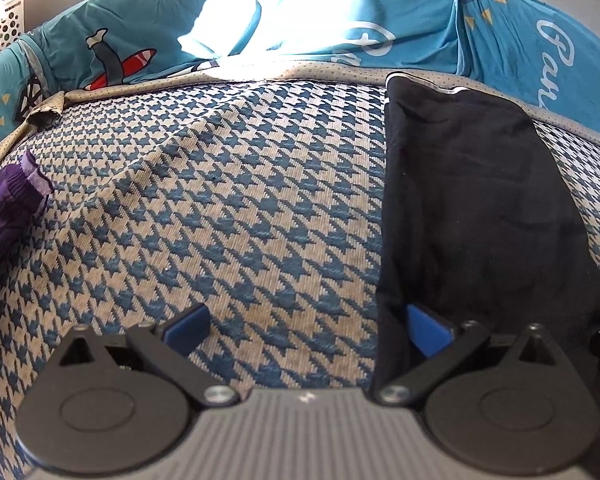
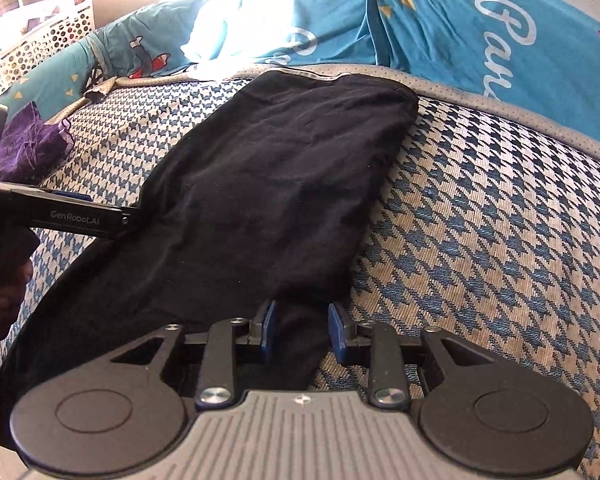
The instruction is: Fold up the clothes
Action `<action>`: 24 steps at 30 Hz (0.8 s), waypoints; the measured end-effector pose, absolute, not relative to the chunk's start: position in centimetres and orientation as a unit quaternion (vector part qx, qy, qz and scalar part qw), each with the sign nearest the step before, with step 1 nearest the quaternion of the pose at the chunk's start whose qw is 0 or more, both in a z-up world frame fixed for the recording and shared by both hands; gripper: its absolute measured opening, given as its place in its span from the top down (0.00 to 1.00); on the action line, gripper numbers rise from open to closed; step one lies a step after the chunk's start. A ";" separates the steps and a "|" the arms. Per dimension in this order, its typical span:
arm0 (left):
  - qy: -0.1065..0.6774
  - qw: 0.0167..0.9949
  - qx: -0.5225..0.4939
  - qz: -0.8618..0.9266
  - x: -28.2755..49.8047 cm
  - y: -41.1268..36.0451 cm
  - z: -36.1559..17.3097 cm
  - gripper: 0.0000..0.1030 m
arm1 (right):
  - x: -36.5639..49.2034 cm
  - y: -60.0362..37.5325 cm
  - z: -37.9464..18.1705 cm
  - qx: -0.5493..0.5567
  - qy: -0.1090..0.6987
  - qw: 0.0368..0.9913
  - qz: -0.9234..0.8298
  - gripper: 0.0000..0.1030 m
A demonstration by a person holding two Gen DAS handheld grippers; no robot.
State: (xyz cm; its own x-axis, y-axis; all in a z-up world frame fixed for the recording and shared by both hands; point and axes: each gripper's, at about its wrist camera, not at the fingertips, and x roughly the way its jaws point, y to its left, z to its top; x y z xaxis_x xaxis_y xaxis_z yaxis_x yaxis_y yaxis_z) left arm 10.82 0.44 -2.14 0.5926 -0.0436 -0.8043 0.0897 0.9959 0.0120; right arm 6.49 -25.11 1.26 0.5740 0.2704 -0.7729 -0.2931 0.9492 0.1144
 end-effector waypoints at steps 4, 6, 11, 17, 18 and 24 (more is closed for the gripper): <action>0.440 0.896 0.042 -0.032 10.6 0.0 -1.7 0.00 | 6.9 -26.0 1.8 0.017 0.426 0.891 0.155 0.70; 0.436 0.898 0.048 -0.031 10.5 -0.1 -1.6 0.00 | 7.3 -26.6 2.1 0.039 0.421 0.893 0.154 0.70; 0.426 0.903 0.055 -0.026 10.5 -0.3 -1.2 0.00 | 8.4 -27.5 2.5 0.081 0.411 0.895 0.152 0.69; 0.424 0.904 0.045 -0.026 10.7 -0.2 -0.9 0.00 | 9.6 -27.8 2.5 0.102 0.406 0.898 0.137 0.68; 0.425 0.904 0.044 -0.026 10.7 -0.2 -0.9 0.00 | 9.8 -27.8 2.5 0.106 0.404 0.898 0.135 0.68; 0.430 0.901 0.046 -0.028 10.8 -0.6 -1.0 0.00 | 11.2 -28.5 2.4 0.138 0.396 0.900 0.122 0.66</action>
State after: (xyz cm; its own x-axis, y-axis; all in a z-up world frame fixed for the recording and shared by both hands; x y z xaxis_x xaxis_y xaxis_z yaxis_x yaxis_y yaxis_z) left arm 10.82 -0.59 -1.03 0.6283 -0.0104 -0.7779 0.0894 0.9942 0.0590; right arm 11.18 -28.49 2.45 0.6568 0.3293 -0.6784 -0.1110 0.9320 0.3450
